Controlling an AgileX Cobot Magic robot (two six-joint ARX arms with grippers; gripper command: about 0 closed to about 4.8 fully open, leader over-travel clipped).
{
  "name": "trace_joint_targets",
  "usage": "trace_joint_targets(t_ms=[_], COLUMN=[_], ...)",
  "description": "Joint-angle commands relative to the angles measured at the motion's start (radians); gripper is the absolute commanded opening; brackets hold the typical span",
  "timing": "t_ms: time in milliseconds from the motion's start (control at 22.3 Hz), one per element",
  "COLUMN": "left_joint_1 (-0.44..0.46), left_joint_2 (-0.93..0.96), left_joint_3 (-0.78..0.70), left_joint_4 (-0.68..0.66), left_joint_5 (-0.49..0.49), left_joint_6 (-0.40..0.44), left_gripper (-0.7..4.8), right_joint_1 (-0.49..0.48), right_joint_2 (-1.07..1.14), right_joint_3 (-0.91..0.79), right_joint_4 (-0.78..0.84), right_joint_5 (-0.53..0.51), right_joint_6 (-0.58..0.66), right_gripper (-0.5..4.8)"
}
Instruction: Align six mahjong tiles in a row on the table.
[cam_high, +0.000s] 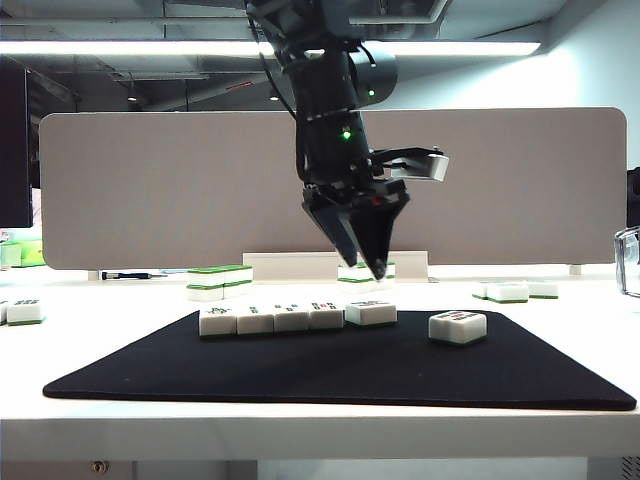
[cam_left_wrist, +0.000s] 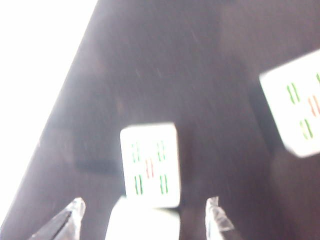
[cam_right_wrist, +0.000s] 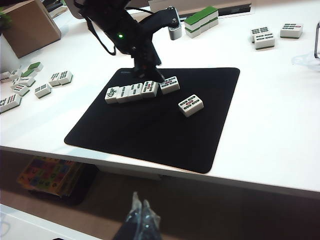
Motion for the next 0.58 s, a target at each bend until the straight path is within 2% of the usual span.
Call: trace_joint_targets(t_ms=[45,448,493,583], left_joint_1=[-0.001,0.0,0.001,0.003], left_joint_2=[0.011,0.059,0.061,0.063], left_joint_3=[0.002,0.002,0.002,0.002], left_joint_4=[0.075,0.084,0.086,0.083], left_joint_5=[0.018,0.014,0.011,0.011], left_joint_6=[-0.032,-0.085,-0.125,-0.186], left_gripper=[3.19,3.17,2.97,2.95], right_joint_1=[0.0,0.0,0.0,0.0], right_joint_2=[-0.012,-0.012,-0.012,-0.012], right_joint_3=[0.003,0.003,0.003,0.003], right_joint_4=[0.017,0.017,0.017,0.017], right_joint_5=[0.001,0.001,0.002,0.002], right_joint_6=[-0.003,-0.003,-0.003,-0.003], right_gripper=[-0.01,-0.01,-0.01,-0.01])
